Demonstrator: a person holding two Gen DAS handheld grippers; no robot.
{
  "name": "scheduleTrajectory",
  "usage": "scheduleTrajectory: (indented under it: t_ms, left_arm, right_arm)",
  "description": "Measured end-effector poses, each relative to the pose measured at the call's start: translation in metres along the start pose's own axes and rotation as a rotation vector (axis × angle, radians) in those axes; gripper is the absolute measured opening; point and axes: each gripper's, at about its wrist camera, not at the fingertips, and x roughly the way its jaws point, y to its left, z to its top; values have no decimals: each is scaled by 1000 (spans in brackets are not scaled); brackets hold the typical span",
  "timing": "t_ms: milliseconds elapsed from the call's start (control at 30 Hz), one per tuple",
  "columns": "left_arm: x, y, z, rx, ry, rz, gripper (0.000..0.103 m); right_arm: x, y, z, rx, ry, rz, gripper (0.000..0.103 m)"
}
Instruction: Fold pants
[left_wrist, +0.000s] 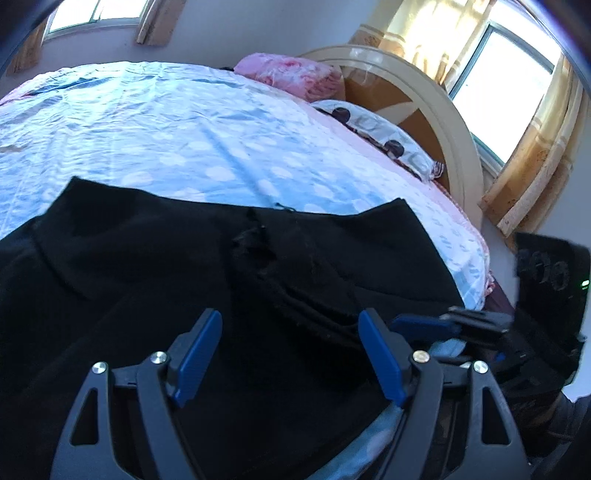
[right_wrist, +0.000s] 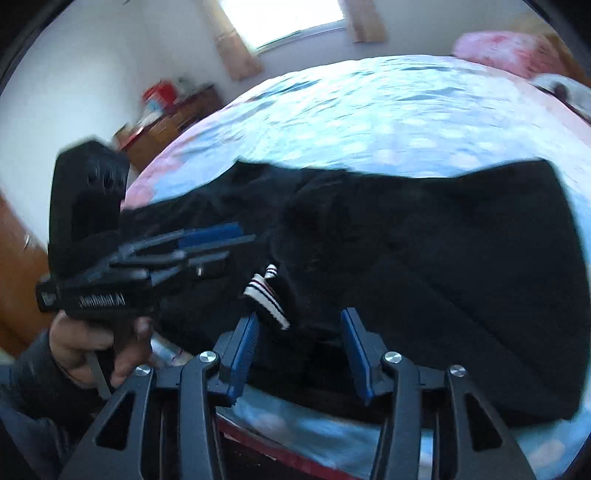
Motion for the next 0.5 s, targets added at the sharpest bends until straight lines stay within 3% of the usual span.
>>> scheduleTrajectory:
  t_ms: [267, 367, 500]
  left_arm:
    - [14, -24, 7, 35, 39, 13, 79]
    - [16, -25, 10, 29, 44, 18, 79]
    - [20, -26, 13, 29, 59, 38, 79]
  right_arm:
    - [-52, -35, 16, 30, -131, -320, 48]
    - [-59, -49, 16, 16, -124, -440, 48]
    - [-57, -69, 13, 50, -90, -492, 48]
